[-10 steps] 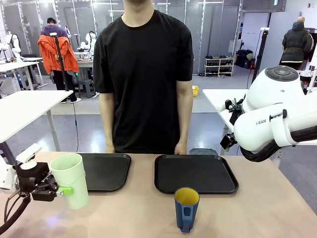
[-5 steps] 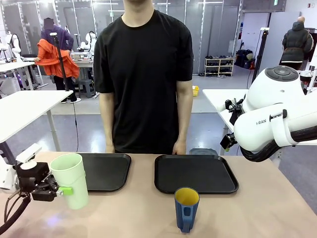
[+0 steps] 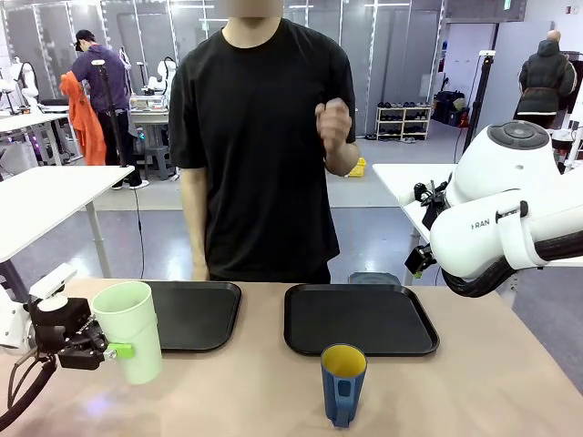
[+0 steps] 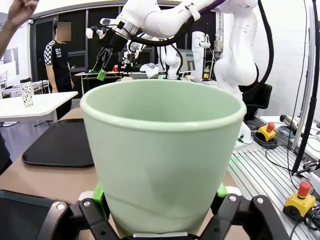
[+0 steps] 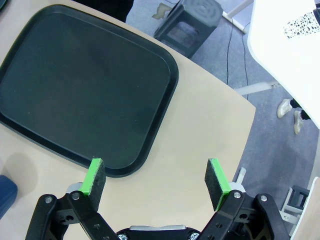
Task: Sort and store the cups by type.
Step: Place the picked Reusable plastic cup into the Flat Tray indicated by the person.
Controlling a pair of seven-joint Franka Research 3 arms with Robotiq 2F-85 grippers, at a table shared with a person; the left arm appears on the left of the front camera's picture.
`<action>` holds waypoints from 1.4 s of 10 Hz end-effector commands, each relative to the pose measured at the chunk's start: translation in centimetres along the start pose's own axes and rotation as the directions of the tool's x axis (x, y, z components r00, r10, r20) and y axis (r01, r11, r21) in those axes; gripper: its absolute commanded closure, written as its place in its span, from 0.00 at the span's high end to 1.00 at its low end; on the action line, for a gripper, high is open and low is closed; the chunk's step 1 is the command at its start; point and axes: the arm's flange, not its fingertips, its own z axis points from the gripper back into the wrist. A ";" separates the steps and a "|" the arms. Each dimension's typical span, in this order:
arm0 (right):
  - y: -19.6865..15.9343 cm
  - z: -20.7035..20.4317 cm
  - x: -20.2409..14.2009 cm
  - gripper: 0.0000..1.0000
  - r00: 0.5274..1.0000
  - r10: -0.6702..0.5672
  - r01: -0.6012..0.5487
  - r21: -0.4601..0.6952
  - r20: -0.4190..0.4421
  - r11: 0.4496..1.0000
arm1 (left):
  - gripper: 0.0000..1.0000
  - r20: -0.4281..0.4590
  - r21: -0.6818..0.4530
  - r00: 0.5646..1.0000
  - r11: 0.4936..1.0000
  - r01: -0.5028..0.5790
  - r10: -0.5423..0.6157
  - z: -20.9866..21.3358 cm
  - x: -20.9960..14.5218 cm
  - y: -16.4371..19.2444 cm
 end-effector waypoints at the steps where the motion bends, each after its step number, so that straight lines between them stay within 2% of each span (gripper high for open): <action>1: -0.1 0.0 0.0 1.00 1.000 0.002 -0.002 -0.001 0.001 1.000 | 0.52 -0.001 0.001 1.000 1.000 0.012 -0.012 0.1 0.4 0.1; 10: -0.1 0.0 0.0 1.00 1.000 0.002 -0.002 -0.001 0.001 1.000 | 0.52 -0.001 0.001 1.000 1.000 0.012 -0.012 0.1 0.4 0.1; 11: -0.1 0.0 0.0 1.00 1.000 0.002 -0.002 -0.001 0.001 1.000 | 0.87 0.000 0.000 1.000 1.000 0.000 0.000 0.0 0.0 0.0; 14: -0.1 0.0 0.0 1.00 1.000 0.002 -0.002 -0.001 0.001 1.000 | 0.87 -0.009 -0.030 1.000 0.999 0.021 -0.021 -2.7 0.3 1.6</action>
